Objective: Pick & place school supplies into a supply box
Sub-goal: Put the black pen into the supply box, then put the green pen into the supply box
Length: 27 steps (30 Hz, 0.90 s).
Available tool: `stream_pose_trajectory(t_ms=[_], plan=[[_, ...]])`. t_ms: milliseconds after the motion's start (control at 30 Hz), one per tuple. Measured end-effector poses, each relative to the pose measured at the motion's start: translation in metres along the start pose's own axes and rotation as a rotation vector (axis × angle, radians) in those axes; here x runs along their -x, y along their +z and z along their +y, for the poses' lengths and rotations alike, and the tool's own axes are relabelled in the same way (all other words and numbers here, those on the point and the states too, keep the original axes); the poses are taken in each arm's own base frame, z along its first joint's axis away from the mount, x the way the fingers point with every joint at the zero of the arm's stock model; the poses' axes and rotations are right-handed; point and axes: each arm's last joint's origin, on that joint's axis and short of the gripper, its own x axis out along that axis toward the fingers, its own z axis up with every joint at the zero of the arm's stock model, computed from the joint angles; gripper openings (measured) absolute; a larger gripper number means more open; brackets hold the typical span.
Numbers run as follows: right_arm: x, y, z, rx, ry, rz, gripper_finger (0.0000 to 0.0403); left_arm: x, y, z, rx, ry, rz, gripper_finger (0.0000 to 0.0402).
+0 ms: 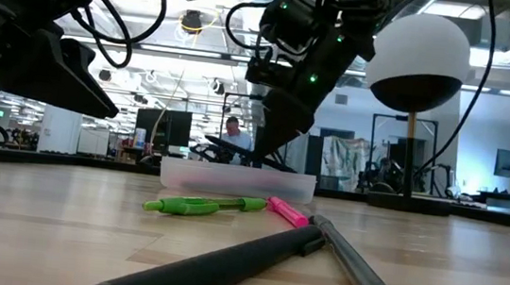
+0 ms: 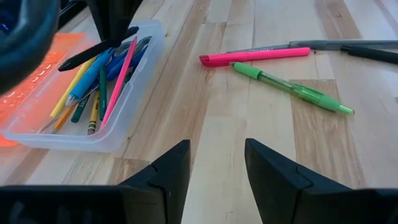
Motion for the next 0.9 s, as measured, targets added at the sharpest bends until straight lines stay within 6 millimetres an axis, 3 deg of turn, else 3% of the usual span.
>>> stream_pose_trajectory(t_ms=[533,900], plan=[[0.001,0.000,0.000,-0.013,-0.082,0.009,0.0118,0.000,0.004,-0.001,0.044,-0.007,-0.032,0.0148],[0.044,-0.007,0.023,0.074,-0.066,-0.023,0.0122,-0.005,0.009,-0.010,0.143,-0.073,-0.095,0.0148]])
